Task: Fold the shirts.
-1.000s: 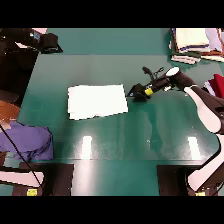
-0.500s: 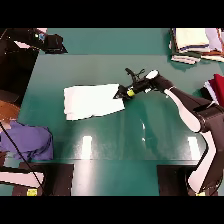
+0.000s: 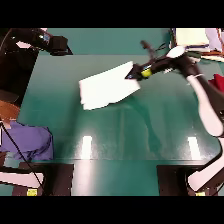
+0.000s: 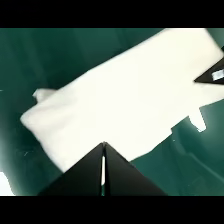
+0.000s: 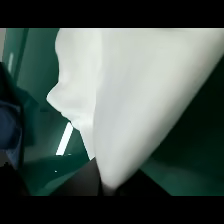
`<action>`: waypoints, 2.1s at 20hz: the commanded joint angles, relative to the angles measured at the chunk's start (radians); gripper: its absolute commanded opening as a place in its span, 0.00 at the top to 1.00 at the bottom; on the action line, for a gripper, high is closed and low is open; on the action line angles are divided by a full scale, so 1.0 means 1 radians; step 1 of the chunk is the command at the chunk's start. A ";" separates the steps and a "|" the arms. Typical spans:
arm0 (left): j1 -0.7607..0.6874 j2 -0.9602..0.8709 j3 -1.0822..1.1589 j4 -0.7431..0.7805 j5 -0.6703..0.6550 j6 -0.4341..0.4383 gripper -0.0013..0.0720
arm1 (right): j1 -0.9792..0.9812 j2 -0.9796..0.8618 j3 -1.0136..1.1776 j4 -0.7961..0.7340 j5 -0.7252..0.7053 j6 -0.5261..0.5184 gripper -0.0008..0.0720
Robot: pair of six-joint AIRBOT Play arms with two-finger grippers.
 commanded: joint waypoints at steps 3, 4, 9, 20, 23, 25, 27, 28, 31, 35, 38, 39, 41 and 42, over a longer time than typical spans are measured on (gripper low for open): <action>-0.112 0.000 0.000 -0.006 0.016 -0.002 0.95 | -0.283 0.188 0.010 -0.189 0.119 0.033 0.97; -0.134 0.000 0.000 -0.005 0.024 -0.002 0.95 | -0.345 0.208 0.010 -0.209 0.112 0.032 0.97; -0.242 0.000 0.000 -0.006 0.077 -0.019 0.95 | -0.640 0.199 0.010 -0.206 0.019 0.005 0.97; -0.340 0.000 0.000 -0.005 0.101 -0.047 0.95 | -0.841 0.104 0.034 -0.014 -0.367 -0.118 0.97; -0.340 0.000 0.000 -0.005 0.101 -0.047 0.95 | -0.841 0.104 0.144 -0.016 -0.377 -0.119 0.97; -0.340 0.000 0.000 -0.005 0.101 -0.047 0.95 | -0.841 0.104 0.211 -0.016 -0.415 -0.118 0.97; -0.340 0.000 0.000 -0.005 0.100 -0.047 0.95 | -0.842 0.104 0.256 -0.015 -0.435 -0.117 0.97; -0.340 0.000 0.000 -0.005 0.098 -0.047 0.95 | -0.842 0.105 0.267 -0.015 -0.428 -0.117 0.97; -0.340 0.000 0.000 -0.005 0.097 -0.047 0.95 | -0.843 0.141 0.241 -0.016 -0.414 -0.118 0.97; -0.340 0.000 0.000 -0.005 0.095 -0.044 0.95 | -0.877 0.217 0.189 -0.028 -0.384 -0.138 0.97; -0.340 0.000 0.000 -0.005 0.090 -0.043 0.95 | -0.927 0.251 0.189 -0.087 -0.312 -0.156 0.97; -0.340 0.000 0.000 -0.005 0.090 -0.043 0.95 | -0.942 0.260 0.189 -0.135 -0.278 -0.156 0.97; -0.340 0.000 0.000 -0.005 0.090 -0.043 0.95 | -0.975 0.270 0.189 -0.197 -0.217 -0.156 0.97; -0.340 0.000 0.000 -0.005 0.090 -0.043 0.95 | -0.995 0.271 0.189 -0.209 -0.189 -0.156 0.97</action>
